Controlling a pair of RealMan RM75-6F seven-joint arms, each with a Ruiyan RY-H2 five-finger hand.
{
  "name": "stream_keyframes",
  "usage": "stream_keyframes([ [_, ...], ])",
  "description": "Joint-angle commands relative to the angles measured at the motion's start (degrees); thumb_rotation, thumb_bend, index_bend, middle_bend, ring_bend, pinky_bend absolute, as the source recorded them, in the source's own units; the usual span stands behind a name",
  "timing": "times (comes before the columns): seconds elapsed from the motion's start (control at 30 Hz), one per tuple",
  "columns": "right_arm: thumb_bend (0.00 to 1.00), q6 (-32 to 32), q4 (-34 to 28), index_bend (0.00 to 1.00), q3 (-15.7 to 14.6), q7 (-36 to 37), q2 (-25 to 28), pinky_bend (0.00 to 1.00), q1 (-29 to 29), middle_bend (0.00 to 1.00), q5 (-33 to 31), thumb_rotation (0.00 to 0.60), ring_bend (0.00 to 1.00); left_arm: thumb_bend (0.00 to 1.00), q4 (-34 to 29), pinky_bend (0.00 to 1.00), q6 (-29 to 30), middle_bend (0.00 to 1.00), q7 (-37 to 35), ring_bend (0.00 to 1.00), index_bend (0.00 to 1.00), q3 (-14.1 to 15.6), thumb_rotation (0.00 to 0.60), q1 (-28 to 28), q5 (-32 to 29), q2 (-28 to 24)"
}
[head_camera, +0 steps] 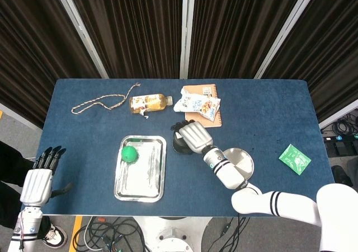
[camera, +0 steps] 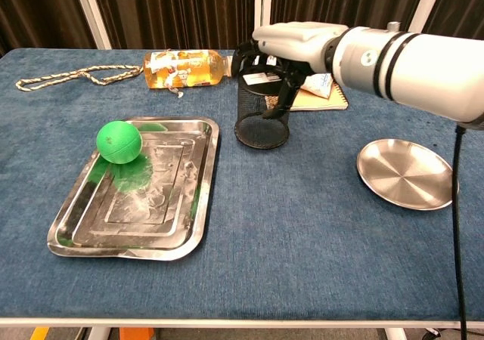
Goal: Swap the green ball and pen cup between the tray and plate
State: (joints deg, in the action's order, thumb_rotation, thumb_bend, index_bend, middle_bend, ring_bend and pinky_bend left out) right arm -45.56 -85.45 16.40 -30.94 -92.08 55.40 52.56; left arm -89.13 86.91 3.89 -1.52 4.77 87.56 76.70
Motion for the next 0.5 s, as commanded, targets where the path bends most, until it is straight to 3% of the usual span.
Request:
stream_keyframes([
  [0.03, 0.16, 0.01, 0.32, 0.18, -0.57, 0.05, -0.23, 0.26, 0.52, 0.25, -0.61, 0.6, 0.18, 0.1, 0.1, 0.16, 0.02, 0.08, -0.17, 0.01, 0.11, -0.05, 0.6, -0.02, -0.06, -0.02],
  [0.2, 0.03, 0.71, 0.22, 0.01, -1.54, 0.82, 0.26, 0.16, 1.22, 0.13, -2.41, 0.6, 0.03, 0.1, 0.38, 0.16, -0.16, 0.08, -0.38, 0.01, 0.11, 0.01, 0.6, -0.07, -0.23, 0.1],
  [0.37, 0.0, -0.11, -0.87, 0.0, -2.15, 1.7, 1.17, 0.1, 1.26, 0.03, -2.48, 0.6, 0.0, 0.1, 0.49, 0.16, -0.23, 0.08, -0.38, 0.01, 0.11, -0.06, 0.6, -0.05, -0.36, 0.13],
  [0.5, 0.0, -2.79, -4.67, 0.0, -2.29, 3.53, 4.1, 0.1, -0.36, 0.02, -0.16, 0.6, 0.0, 0.1, 0.03, 0.16, -0.21, 0.08, -0.08, 0.01, 0.11, -0.22, 0.6, 0.15, -0.1, -0.15],
])
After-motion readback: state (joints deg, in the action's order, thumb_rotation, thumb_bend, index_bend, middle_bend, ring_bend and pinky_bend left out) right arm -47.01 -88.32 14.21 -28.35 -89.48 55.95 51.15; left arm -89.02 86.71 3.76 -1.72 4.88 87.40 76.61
